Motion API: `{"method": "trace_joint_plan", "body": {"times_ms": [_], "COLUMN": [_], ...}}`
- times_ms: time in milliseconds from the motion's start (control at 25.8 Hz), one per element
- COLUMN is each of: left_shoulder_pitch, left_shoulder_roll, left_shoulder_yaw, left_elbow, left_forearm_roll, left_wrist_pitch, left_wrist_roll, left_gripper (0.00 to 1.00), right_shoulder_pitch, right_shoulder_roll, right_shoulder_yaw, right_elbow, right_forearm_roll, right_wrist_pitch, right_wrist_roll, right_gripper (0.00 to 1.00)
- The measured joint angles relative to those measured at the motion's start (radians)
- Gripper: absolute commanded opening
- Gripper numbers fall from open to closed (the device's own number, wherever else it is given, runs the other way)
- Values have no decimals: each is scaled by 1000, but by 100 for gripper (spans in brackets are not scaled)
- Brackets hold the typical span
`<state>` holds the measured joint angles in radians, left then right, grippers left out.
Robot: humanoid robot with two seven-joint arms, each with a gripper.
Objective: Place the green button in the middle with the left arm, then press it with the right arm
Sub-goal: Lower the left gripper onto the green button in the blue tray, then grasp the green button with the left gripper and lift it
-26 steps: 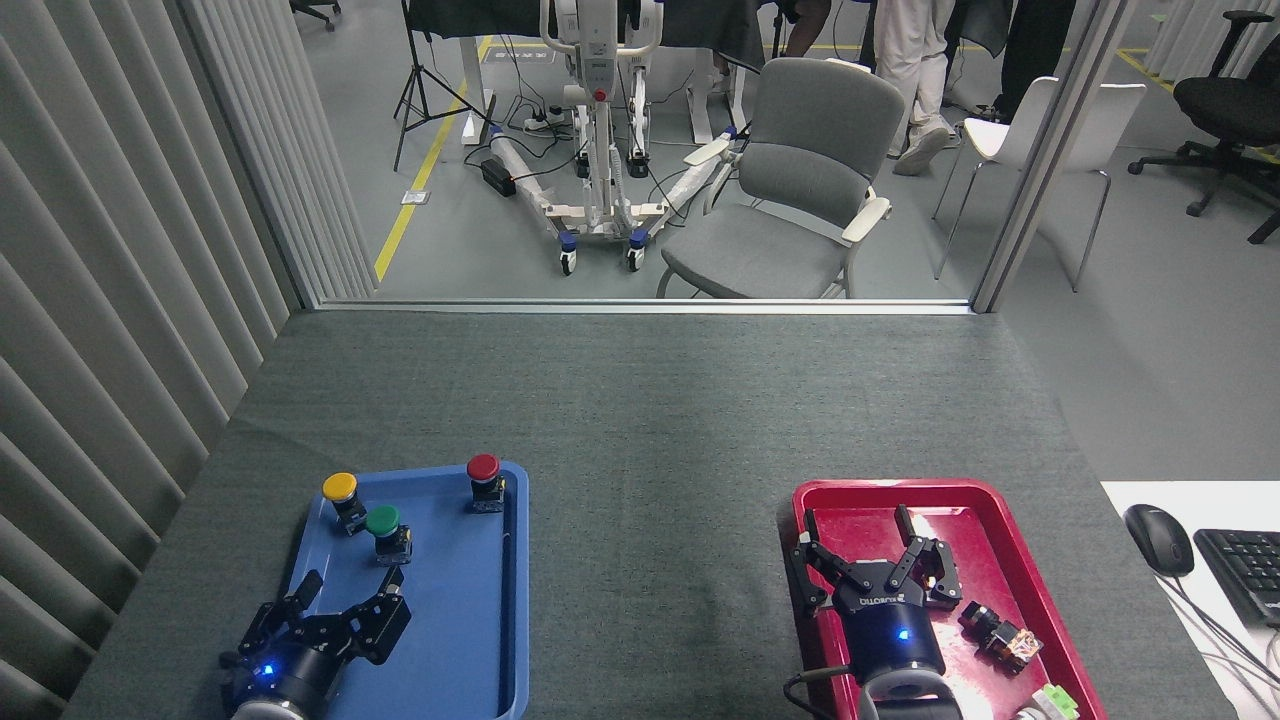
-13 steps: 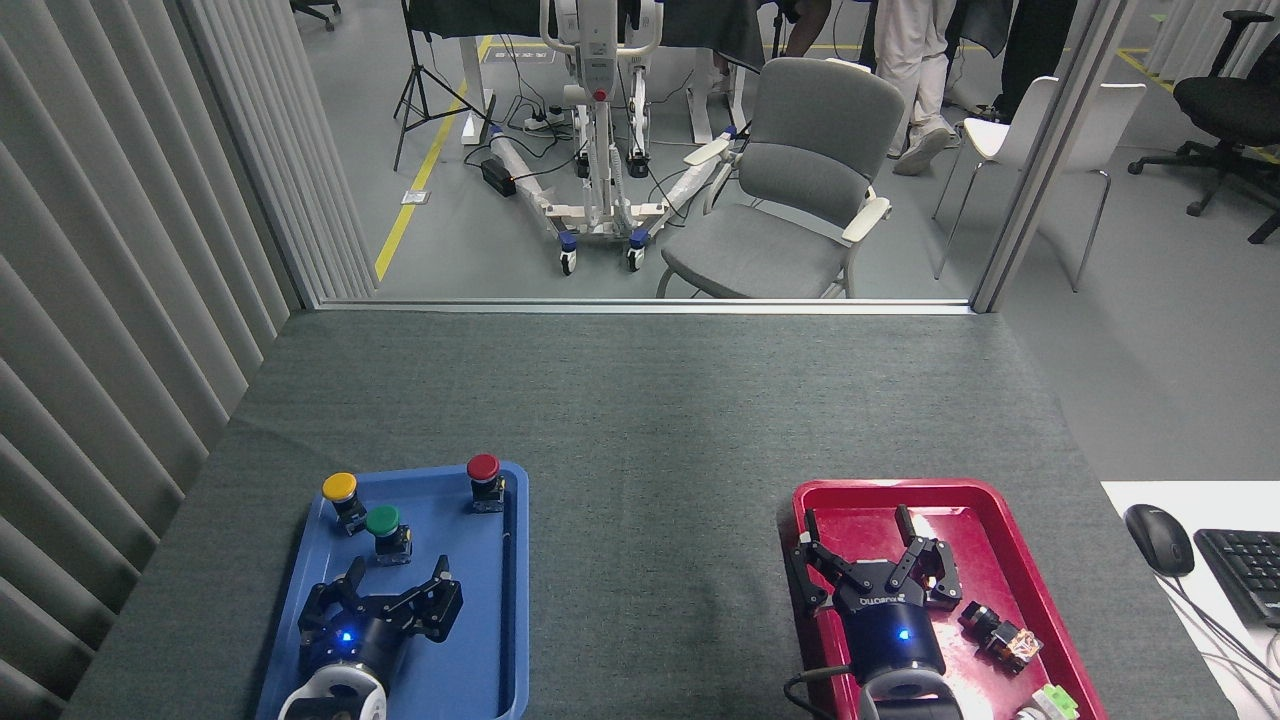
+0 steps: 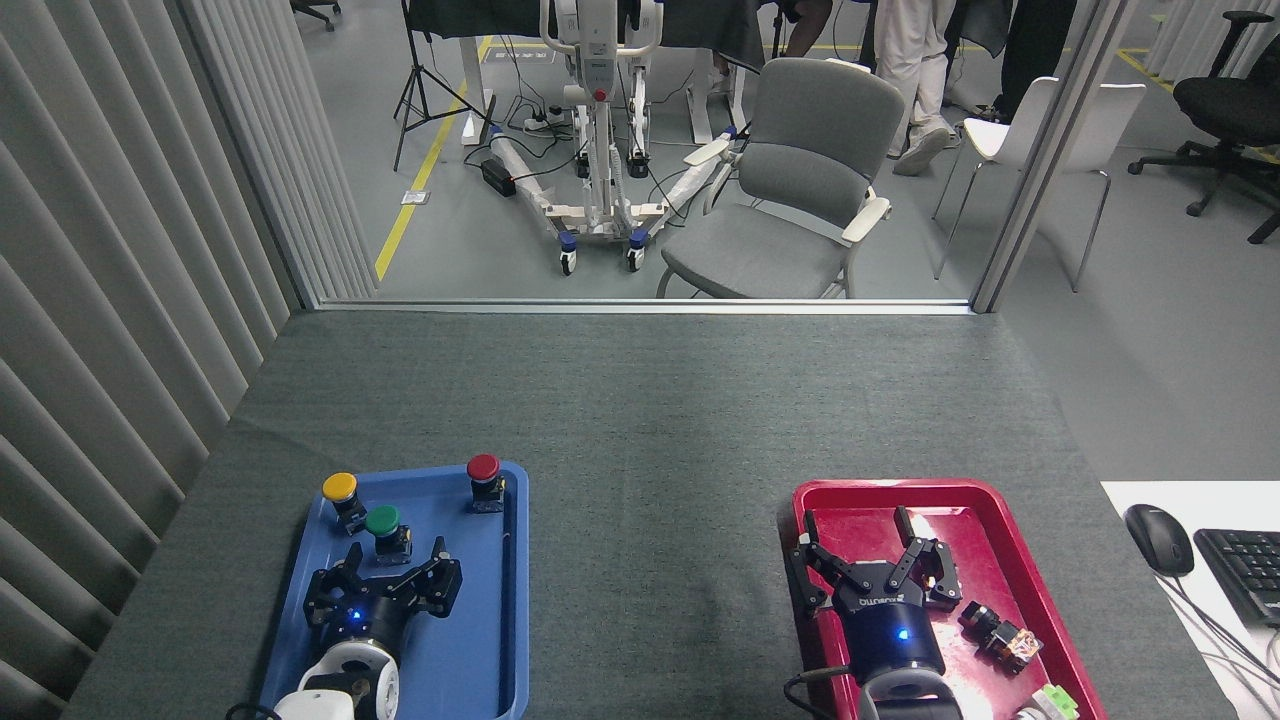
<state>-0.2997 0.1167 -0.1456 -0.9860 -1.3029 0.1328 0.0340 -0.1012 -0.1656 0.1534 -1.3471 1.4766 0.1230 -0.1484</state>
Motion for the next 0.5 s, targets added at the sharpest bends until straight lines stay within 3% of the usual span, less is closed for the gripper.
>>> {"method": "trace_joint_plan", "body": {"times_ms": [426,503], "left_shoulder_pitch": [-87,-109], "left_shoulder_roll": [18,20], "left_shoulder_yaw": [3,3], "left_elbow": [150,181], "left_forearm_roll": [73,79], "left_wrist_pitch": [11,11], "left_wrist_roll": [31,31], "left_gripper": [95,89], "right_shoulder_pitch": [0,0], "right_shoulder_roll": [-1,-1], "right_shoulder_yaw": [0,0], "right_elbow": [-1,0], "right_forearm_roll": [0,0], "right_wrist_pitch": [0,0], "right_wrist_roll": [5,7], "right_gripper": [100,100]}}
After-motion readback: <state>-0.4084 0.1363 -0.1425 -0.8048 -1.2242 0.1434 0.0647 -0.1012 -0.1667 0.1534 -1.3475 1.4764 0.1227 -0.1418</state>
